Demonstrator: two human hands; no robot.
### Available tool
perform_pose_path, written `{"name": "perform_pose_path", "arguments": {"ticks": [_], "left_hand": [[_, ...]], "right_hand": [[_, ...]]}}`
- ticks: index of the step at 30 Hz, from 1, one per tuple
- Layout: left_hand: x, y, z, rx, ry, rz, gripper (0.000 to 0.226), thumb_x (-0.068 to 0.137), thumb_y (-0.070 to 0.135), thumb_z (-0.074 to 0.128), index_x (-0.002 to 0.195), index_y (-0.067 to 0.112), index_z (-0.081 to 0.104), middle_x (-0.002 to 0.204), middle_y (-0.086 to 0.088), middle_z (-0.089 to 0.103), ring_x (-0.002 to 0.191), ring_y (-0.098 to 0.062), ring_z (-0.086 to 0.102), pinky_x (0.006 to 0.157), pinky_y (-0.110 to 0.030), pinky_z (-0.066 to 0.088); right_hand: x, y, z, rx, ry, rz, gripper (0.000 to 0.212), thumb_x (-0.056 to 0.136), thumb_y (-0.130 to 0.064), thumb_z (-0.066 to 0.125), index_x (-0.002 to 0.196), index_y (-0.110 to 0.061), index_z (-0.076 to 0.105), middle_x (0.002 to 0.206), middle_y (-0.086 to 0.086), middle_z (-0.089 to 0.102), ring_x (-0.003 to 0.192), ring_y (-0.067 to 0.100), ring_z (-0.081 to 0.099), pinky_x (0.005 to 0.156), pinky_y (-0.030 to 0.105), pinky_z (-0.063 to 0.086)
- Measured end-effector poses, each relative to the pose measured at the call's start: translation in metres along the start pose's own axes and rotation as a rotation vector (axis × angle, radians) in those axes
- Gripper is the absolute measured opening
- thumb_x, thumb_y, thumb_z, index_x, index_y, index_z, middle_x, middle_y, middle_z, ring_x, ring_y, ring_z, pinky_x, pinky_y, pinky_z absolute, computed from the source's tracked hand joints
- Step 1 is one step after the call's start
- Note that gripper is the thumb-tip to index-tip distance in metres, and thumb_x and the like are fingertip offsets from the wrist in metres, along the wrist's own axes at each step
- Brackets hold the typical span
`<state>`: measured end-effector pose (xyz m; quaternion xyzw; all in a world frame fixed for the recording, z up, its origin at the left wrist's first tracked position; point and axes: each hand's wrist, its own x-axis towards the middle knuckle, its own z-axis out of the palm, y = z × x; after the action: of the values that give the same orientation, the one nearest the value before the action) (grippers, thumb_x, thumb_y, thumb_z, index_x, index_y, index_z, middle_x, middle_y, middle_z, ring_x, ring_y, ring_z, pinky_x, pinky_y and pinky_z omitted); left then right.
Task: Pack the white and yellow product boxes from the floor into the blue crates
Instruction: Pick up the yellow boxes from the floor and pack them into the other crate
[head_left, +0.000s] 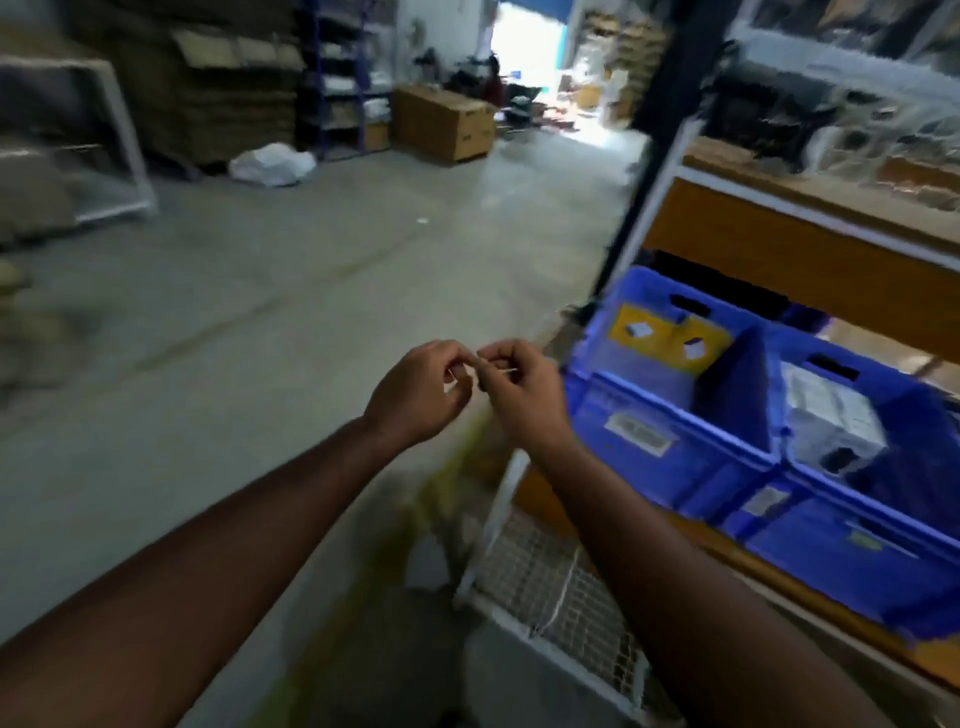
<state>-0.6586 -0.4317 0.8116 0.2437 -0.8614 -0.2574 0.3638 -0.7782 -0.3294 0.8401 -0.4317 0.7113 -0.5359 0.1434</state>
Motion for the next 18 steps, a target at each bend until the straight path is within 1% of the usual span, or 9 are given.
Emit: {"name": "perform_pose_path", "arguments": {"ticks": [1,3,5,8,11,14,15,16,18], "left_hand": [[-0.030,-0.013,-0.021,0.013,0.021,-0.056,0.019,0.086,0.022,0.061,0.104,0.028,0.066,0.096,0.005,0.068,0.087,-0.015,0.063,0.076,-0.032,0.053],[-0.091,-0.042,-0.061,0.045,0.050,-0.183,0.019,0.089,0.022,0.060,0.107,0.028,0.068,0.099,0.009,0.068,0.090,-0.011,0.063,0.079,-0.033,0.055],[-0.158,-0.069,-0.100,0.098,0.086,-0.326,0.018,0.093,0.022,0.060,0.109,0.029,0.068,0.101,0.013,0.067,0.093,-0.006,0.061,0.082,-0.034,0.055],[-0.269,-0.087,-0.151,0.196,0.181,-0.540,0.019,0.094,0.021,0.060,0.109,0.029,0.068,0.099,0.014,0.066,0.090,-0.006,0.061,0.080,-0.034,0.054],[-0.380,-0.077,-0.185,0.249,0.323,-0.763,0.020,0.091,0.015,0.062,0.108,0.023,0.069,0.093,0.009,0.066,0.083,-0.007,0.061,0.076,-0.027,0.052],[-0.482,-0.052,-0.191,0.234,0.488,-0.990,0.019,0.087,0.007,0.065,0.103,0.017,0.071,0.096,0.004,0.069,0.075,-0.007,0.062,0.073,-0.020,0.049],[-0.515,-0.043,-0.191,0.224,0.529,-1.061,0.019,0.086,0.005,0.065,0.100,0.017,0.072,0.096,0.003,0.070,0.075,-0.007,0.063,0.074,-0.020,0.050],[-0.549,-0.035,-0.195,0.229,0.564,-1.128,0.020,0.085,0.004,0.066,0.098,0.018,0.072,0.095,0.003,0.071,0.076,-0.007,0.065,0.075,-0.021,0.052],[-0.607,-0.018,-0.205,0.258,0.642,-1.228,0.020,0.086,0.004,0.067,0.096,0.019,0.073,0.094,0.004,0.073,0.079,-0.007,0.068,0.078,-0.023,0.054]], "right_hand": [[-0.014,-0.008,0.022,0.019,-0.057,-0.013,0.003,0.084,-0.029,0.069,0.086,-0.031,0.068,0.081,-0.004,0.072,0.077,0.016,0.072,0.073,0.038,0.060],[-0.043,-0.019,0.071,0.035,-0.189,-0.026,0.009,0.084,-0.038,0.065,0.090,-0.032,0.069,0.088,-0.005,0.074,0.081,0.017,0.073,0.074,0.042,0.062],[-0.076,-0.030,0.120,0.027,-0.372,-0.052,0.011,0.090,-0.037,0.065,0.096,-0.029,0.070,0.095,-0.006,0.074,0.083,0.015,0.073,0.075,0.045,0.063],[-0.132,-0.042,0.186,0.035,-0.641,-0.130,0.010,0.091,-0.035,0.066,0.092,-0.027,0.071,0.096,-0.008,0.075,0.086,0.015,0.073,0.079,0.047,0.062],[-0.187,-0.049,0.244,0.036,-0.874,-0.179,0.008,0.092,-0.030,0.065,0.090,-0.026,0.071,0.096,-0.011,0.075,0.087,0.014,0.073,0.083,0.045,0.061],[-0.255,-0.056,0.295,0.076,-1.061,-0.175,0.010,0.087,-0.037,0.063,0.087,-0.031,0.071,0.096,-0.012,0.074,0.087,0.015,0.073,0.082,0.042,0.061],[-0.283,-0.057,0.312,0.128,-1.130,-0.151,0.007,0.088,-0.033,0.064,0.085,-0.033,0.070,0.095,-0.010,0.075,0.085,0.016,0.073,0.078,0.039,0.059],[-0.316,-0.062,0.327,0.169,-1.202,-0.129,0.011,0.090,-0.027,0.065,0.083,-0.035,0.069,0.094,-0.007,0.075,0.082,0.016,0.072,0.075,0.036,0.056],[-0.376,-0.073,0.351,0.206,-1.329,-0.132,0.020,0.093,-0.016,0.065,0.083,-0.033,0.069,0.093,-0.006,0.075,0.081,0.017,0.070,0.074,0.031,0.053]]}}
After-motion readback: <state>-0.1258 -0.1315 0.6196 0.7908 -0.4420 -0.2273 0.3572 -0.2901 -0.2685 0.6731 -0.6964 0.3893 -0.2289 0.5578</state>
